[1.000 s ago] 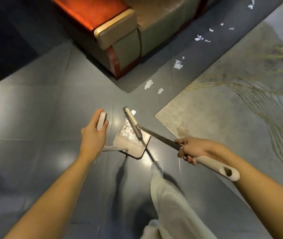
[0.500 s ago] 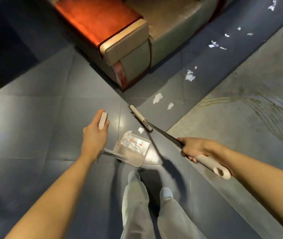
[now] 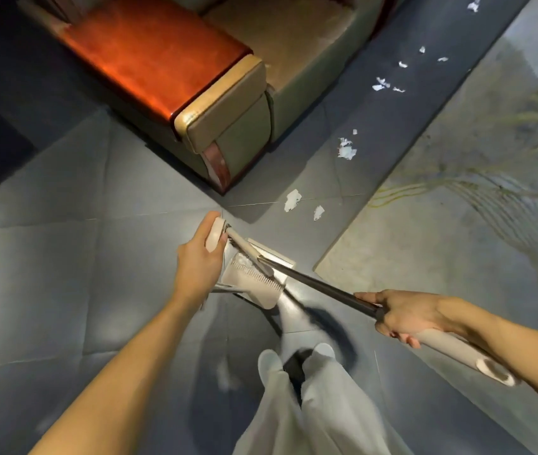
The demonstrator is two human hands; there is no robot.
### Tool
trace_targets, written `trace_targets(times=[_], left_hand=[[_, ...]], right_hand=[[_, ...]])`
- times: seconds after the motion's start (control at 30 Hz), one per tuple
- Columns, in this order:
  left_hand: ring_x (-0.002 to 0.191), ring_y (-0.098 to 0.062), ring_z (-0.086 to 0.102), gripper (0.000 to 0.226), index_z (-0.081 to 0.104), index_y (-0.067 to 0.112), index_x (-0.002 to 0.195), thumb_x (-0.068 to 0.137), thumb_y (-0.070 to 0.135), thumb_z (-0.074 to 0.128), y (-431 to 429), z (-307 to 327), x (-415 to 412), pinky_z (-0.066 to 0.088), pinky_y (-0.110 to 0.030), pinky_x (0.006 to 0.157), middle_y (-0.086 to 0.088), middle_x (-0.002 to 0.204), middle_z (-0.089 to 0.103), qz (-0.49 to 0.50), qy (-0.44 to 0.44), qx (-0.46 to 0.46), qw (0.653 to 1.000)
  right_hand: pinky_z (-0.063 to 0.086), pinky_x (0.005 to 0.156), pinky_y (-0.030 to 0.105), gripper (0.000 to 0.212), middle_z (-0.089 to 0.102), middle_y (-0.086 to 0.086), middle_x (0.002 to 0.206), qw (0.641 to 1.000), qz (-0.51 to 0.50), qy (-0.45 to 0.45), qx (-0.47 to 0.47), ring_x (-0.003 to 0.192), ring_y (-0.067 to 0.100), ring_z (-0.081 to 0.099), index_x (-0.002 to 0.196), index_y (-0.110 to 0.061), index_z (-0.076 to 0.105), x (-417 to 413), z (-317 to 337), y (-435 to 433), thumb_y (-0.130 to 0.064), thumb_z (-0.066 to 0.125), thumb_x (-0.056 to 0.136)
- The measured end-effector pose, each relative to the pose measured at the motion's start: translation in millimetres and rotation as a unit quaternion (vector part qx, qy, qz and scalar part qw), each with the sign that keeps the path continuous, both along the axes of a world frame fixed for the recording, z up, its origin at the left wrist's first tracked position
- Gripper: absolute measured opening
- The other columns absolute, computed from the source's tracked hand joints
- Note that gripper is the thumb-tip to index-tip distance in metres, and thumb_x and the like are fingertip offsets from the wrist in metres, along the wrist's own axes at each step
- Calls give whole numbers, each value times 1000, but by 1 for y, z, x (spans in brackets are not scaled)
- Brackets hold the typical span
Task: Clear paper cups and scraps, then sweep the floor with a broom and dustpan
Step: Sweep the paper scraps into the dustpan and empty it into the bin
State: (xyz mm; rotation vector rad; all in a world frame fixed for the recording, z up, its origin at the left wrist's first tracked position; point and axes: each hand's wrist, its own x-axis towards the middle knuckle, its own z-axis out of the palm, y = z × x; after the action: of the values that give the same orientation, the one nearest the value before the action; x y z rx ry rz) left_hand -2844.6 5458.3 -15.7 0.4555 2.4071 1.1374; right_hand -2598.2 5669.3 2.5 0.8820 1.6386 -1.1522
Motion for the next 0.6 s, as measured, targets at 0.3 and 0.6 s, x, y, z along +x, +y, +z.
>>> trace_targets(times=[0.3, 0.6], left_hand=[[78, -13, 53, 30, 48, 47, 126, 99, 32, 50, 89, 5, -60, 51, -32, 71, 4, 93, 58, -39, 6, 19, 999], [78, -17, 52, 30, 48, 47, 126, 100, 32, 48, 176, 2, -120, 39, -25, 63, -12, 102, 60, -86, 0, -28, 996]], right_hand=[[38, 37, 20, 79, 46, 6, 57, 992, -105, 35, 63, 38, 14, 40, 150, -34, 24, -40, 8, 95, 3, 45, 84], [41, 38, 21, 77, 50, 6, 51, 984, -116, 30, 131, 34, 14, 44, 152, -26, 21, -98, -15, 189, 2, 42, 83]])
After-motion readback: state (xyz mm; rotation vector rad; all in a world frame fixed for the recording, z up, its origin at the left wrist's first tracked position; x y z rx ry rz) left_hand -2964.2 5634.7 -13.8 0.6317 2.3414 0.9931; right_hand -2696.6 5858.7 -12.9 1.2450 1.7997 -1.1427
